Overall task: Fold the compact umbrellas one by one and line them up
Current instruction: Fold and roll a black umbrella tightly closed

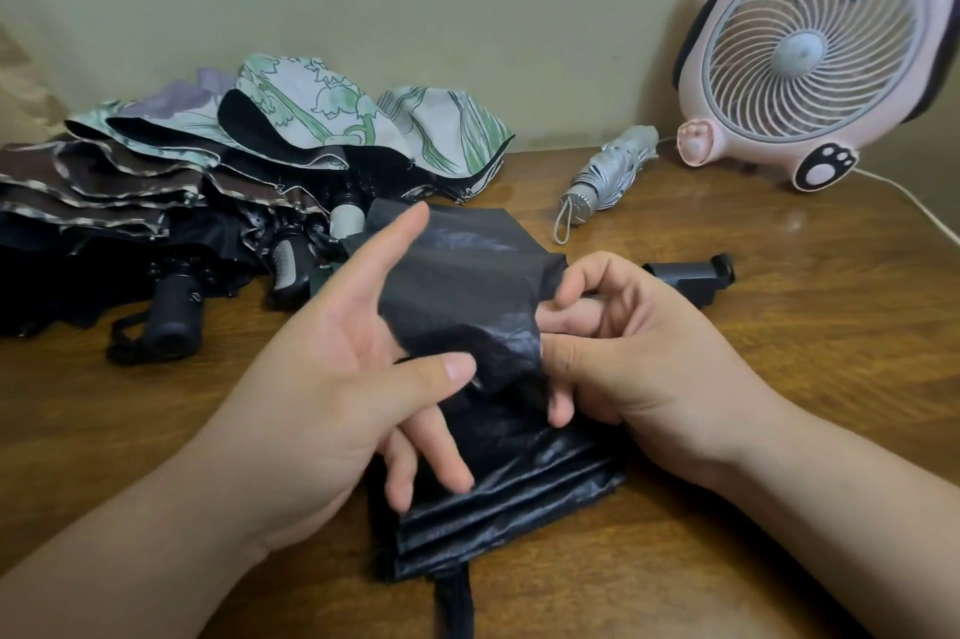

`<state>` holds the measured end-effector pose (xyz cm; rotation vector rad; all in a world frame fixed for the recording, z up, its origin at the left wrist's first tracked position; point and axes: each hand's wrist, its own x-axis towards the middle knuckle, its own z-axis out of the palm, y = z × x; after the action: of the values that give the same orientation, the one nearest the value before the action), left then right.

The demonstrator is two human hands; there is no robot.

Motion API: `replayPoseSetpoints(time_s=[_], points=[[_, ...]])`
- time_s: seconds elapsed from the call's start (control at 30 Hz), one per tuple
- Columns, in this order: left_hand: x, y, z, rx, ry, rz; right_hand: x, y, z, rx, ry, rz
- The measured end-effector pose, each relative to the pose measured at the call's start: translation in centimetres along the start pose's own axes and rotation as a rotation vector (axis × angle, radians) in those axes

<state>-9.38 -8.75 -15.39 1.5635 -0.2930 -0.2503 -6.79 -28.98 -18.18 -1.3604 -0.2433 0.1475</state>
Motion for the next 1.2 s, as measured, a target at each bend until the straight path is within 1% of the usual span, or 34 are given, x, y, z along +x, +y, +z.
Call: replayPoseSetpoints(time_s=[0.03, 0.07, 0.1, 0.17, 0.23, 0.3, 0.47, 0.6, 0.67, 0.77, 0.87, 0.97, 1.07, 1.2], points=[[0.3, -0.6, -0.4, 0.031, 0.077, 0.074, 0.0, 0.0, -0.1, 0.008, -0.002, -0.011], [0.7, -1.4, -0.2, 0.146, 0.131, 0.113, 0.0, 0.1, 0.0, 0.018, -0.006, -0.022], [1.0, -1.7, -0.3, 0.168, 0.203, 0.115, 0.0, 0.1, 0.0, 0.011, -0.017, -0.042], [1.3, -1.7, -1.1, 0.175, 0.253, 0.093, 0.1, 0.4, 0.2, -0.044, -0.029, -0.091], [1.3, -1.7, -0.8, 0.165, 0.215, 0.031, 0.0, 0.6, 0.2, -0.094, -0.017, -0.13], [1.3, -1.7, -0.4, 0.095, 0.174, -0.035, 0.0, 0.6, 0.3, -0.128, 0.006, -0.164], [1.2, -1.8, -0.1, -0.036, 0.15, -0.069, 0.0, 1.0, 0.3, -0.282, 0.137, -0.212], [1.0, -1.3, 0.3, -0.148, 0.113, -0.105, 0.2, 0.9, 0.4, -0.252, 0.146, -0.175], [1.1, -1.5, 0.2, -0.143, 0.117, -0.096, 0.3, 0.9, 0.2, -0.216, 0.159, -0.164], [1.4, -1.6, -0.1, -0.09, 0.172, -0.064, 0.3, 0.7, -0.3, -0.155, 0.172, -0.163], [1.3, -1.4, -0.7, -0.025, 0.226, -0.006, 0.2, 0.2, -0.9, -0.103, 0.144, -0.185], [1.2, -0.8, -1.2, 0.005, 0.243, 0.046, -0.2, 0.0, -1.6, -0.185, 0.053, -0.249], [1.1, -0.7, -1.4, 0.062, 0.212, 0.084, -0.5, 0.1, -1.8, -0.233, -0.028, -0.244], [0.7, -0.6, -1.6, 0.132, 0.109, 0.142, -0.7, 0.0, -1.6, -0.177, -0.079, -0.194]])
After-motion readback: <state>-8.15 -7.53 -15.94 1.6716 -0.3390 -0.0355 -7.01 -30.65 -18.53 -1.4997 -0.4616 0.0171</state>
